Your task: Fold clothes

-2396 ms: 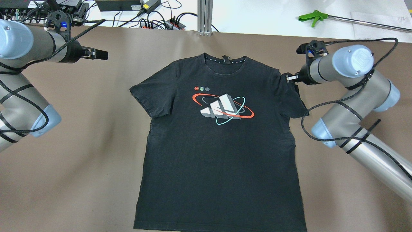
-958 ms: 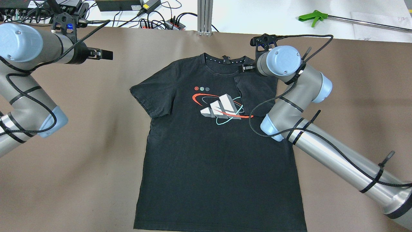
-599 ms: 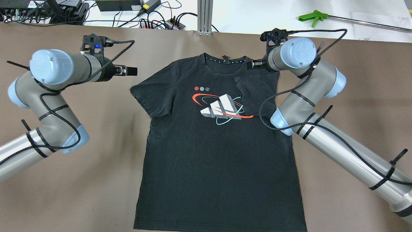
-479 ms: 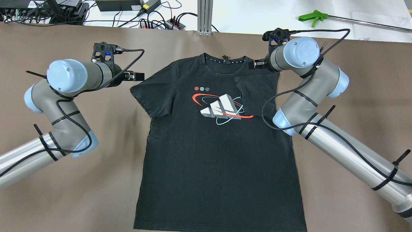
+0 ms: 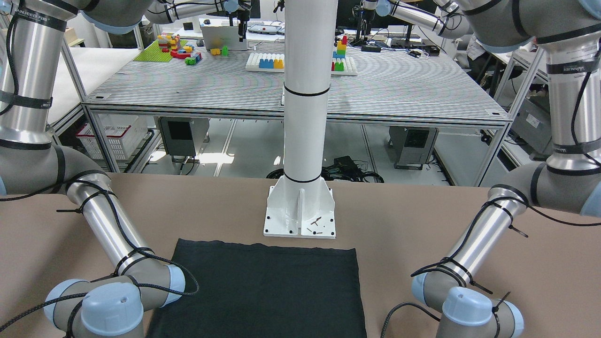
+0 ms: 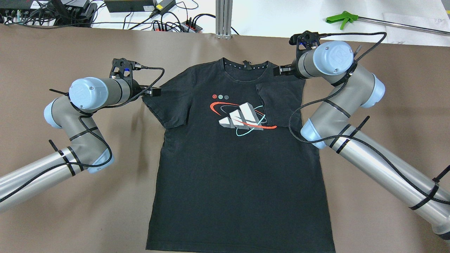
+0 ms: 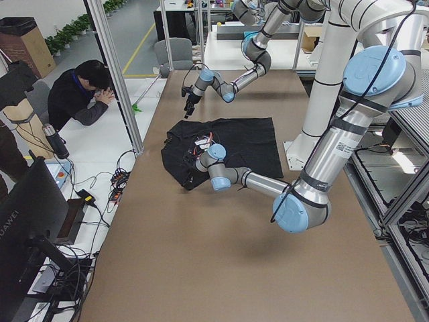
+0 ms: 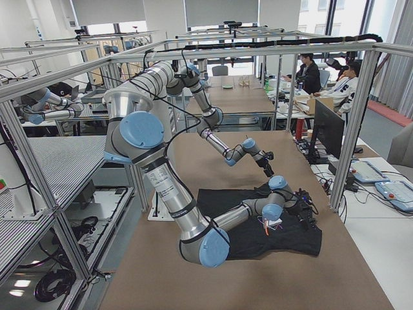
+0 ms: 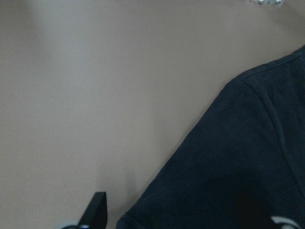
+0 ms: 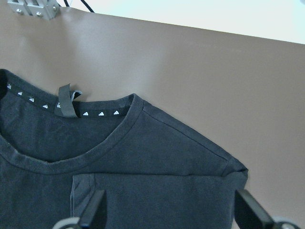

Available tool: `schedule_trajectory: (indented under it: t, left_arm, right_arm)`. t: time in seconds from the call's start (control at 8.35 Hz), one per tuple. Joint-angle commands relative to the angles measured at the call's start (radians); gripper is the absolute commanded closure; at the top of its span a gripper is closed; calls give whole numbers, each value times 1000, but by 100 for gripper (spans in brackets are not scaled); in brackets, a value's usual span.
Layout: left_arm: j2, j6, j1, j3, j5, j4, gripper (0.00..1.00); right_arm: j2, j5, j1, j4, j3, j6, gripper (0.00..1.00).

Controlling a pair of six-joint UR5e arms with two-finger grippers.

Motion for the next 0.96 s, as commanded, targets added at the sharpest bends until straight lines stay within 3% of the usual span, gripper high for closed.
schedule_trajectory:
  t: [0.0,0.36,0.48,0.6,0.72,0.84]
  left_arm:
    - [-1,44,-4,24,-2,-5,6]
    - [8,44,1,47,-5,-6,7]
    - [8,42,2,50,-5,-6,23]
    - [10,41,2,47,-5,-8,48]
    - [12,42,2,38,-7,-8,88]
    - [4,39,2,36,-43,-2,100]
  right_arm:
    - [-9,-1,0,0,13,5,6]
    - [-17,-1,-1,-2,23,8,6]
    - [-25,-1,-1,0,26,3,6]
    - [-32,-1,-1,0,38,3,6]
    - [-38,-3,-1,0,50,3,6]
    - [-40,-1,-1,0,52,5,6]
